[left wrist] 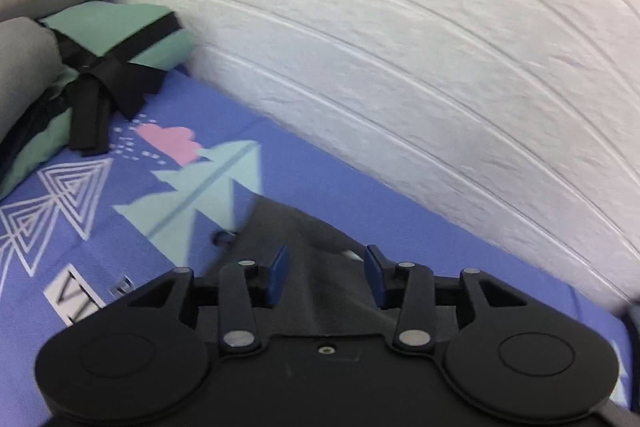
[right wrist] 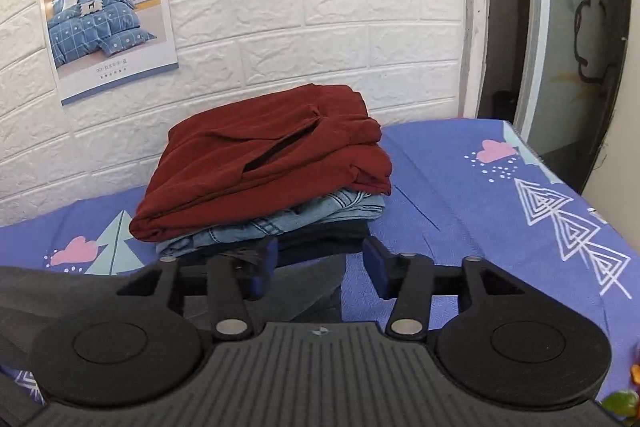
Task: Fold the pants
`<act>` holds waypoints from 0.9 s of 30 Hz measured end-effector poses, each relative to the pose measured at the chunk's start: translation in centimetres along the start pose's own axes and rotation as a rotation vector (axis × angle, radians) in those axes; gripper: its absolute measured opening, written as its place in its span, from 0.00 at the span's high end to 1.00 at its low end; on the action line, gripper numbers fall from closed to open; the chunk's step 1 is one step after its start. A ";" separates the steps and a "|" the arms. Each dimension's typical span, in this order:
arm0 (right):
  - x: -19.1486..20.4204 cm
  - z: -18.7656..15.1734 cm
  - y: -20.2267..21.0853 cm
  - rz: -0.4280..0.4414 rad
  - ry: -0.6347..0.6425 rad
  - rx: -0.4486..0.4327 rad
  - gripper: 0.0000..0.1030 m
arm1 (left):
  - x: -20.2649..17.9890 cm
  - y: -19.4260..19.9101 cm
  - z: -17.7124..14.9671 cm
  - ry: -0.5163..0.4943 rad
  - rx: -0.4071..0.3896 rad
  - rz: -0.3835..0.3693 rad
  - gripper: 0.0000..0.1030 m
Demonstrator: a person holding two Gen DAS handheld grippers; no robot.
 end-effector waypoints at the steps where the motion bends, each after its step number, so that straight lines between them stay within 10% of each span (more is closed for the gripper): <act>1: -0.4 -0.3 -0.4 0.001 -0.008 0.013 0.18 | -1.2 0.5 -0.8 -0.029 0.017 -0.028 0.17; 10: -4.0 -2.9 -4.1 0.180 -0.306 0.125 0.17 | -12.7 5.0 -12.8 -0.365 0.238 -0.359 0.13; 17: -2.8 -3.3 -3.0 0.265 -0.253 0.142 0.15 | -17.5 3.8 -17.3 -0.587 0.212 -0.376 0.00; 19: -2.4 -3.5 -2.8 0.277 -0.228 0.153 0.33 | -18.6 2.9 -17.8 -0.618 0.204 -0.383 0.00; 21: -2.1 -3.6 -2.7 0.281 -0.197 0.173 0.78 | -19.2 2.1 -18.4 -0.648 0.215 -0.390 0.00; 26: -2.2 -1.4 -0.7 0.285 -0.166 0.077 0.95 | -19.5 1.3 -19.2 -0.640 0.237 -0.386 0.05; 27: -2.0 -0.4 0.4 0.293 -0.170 0.041 0.95 | -19.3 1.3 -19.2 -0.621 0.248 -0.390 0.31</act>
Point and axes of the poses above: each gripper's, at about its wrist camera, not at the fingertips, and y roughly against the way its jaws point, x to its left, z to its top, the point moved 9 cm from there along -y, roughly the way its jaws point, and after that the axes turned 2 degrees about -z, right-handed, at the moved point
